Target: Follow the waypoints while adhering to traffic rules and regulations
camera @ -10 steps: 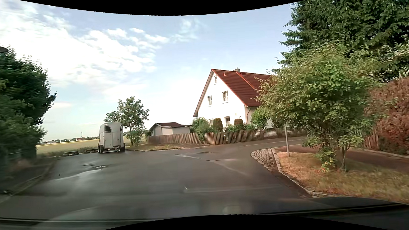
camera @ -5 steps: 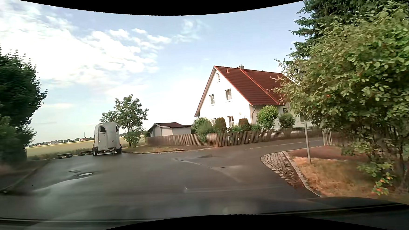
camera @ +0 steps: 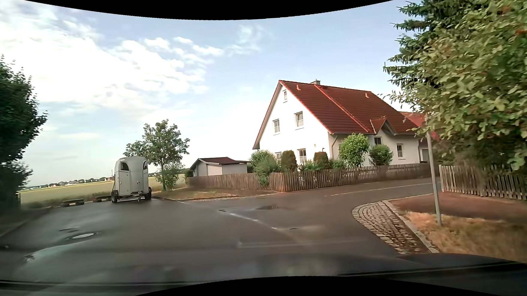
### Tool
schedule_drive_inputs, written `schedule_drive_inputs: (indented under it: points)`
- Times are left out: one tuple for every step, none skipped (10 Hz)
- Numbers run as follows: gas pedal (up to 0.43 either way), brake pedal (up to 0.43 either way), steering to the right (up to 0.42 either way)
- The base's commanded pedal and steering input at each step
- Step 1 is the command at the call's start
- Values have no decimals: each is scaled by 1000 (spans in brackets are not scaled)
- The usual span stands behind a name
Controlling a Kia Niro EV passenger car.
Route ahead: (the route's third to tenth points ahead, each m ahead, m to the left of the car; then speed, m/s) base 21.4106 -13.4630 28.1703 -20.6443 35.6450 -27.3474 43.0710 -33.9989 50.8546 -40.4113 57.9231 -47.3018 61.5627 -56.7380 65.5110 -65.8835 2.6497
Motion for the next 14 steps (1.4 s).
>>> schedule_drive_inputs:
  points:
    - [0,98,-35]
    - [0,104,-35]
    - [0,110,-33]
    - [0,122,-29]
    - [0,140,-23]
    - [0,140,-17]
    - [0,134,-11]
    - [0,122,-11]
    - [0,122,-10]
    - [0,122,0]
    - [0,122,6]
    - [0,128,9]
    - [0,128,14]
    - [0,128,17]
